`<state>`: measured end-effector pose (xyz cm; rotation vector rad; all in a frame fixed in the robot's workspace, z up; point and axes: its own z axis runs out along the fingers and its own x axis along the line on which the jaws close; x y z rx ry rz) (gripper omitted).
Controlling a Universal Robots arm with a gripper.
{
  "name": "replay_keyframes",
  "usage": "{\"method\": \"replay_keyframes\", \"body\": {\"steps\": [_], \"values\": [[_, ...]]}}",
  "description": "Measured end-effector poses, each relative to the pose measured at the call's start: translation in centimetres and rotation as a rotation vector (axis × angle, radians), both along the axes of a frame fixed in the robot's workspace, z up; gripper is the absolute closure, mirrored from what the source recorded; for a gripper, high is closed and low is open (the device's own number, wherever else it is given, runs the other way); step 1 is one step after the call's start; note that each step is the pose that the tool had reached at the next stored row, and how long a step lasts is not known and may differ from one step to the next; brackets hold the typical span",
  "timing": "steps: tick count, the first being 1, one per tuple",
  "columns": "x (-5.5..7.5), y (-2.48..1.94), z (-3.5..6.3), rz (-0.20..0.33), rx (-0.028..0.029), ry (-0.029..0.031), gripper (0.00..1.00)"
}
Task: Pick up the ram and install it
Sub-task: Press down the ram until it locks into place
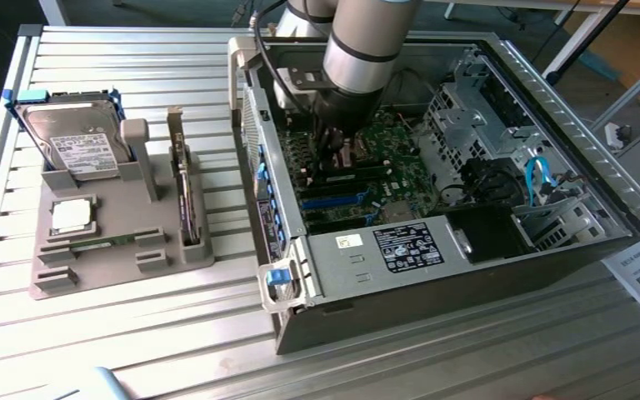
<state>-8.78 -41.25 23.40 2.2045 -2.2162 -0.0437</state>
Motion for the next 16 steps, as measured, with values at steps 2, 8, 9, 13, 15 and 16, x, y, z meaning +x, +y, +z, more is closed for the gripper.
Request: {"method": "replay_keyframes", "body": {"steps": [2,8,9,13,15,16], "values": [[0.0,0.00,0.23,0.000,-0.0001,0.0001,0.90],[0.0,0.00,1.06,0.000,-0.0002,0.0001,0.90],[0.1,0.00,1.29,0.000,-0.0001,0.0000,0.90],[0.1,0.00,2.04,0.000,-0.0002,0.0001,0.90],[0.1,0.01,2.35,0.000,-0.0002,0.0001,0.90],[0.1,0.01,2.65,0.000,-0.0003,0.0001,0.90]]}}
